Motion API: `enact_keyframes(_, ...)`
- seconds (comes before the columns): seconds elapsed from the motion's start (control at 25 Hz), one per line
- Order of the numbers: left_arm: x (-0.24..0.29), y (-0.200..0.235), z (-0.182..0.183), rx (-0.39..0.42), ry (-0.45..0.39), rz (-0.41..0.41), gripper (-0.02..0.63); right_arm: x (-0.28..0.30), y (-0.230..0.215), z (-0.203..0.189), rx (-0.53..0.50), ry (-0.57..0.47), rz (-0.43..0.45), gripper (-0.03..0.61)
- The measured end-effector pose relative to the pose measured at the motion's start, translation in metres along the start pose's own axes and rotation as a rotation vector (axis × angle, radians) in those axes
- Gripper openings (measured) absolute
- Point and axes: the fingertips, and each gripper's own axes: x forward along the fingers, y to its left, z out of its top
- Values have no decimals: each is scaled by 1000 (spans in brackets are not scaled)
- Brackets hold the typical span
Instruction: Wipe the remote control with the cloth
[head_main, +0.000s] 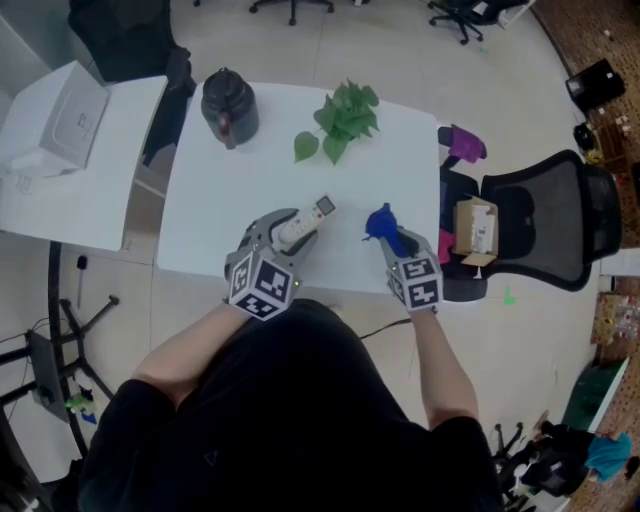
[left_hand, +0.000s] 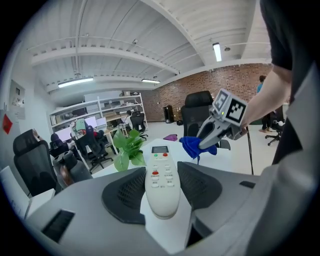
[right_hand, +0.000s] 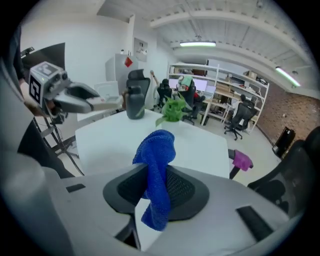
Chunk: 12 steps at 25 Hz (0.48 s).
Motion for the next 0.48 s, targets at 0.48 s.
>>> enact_keyframes(0.48,-3,8,15,119,-23,32,204,-70,128,153,-287,-269,194,110)
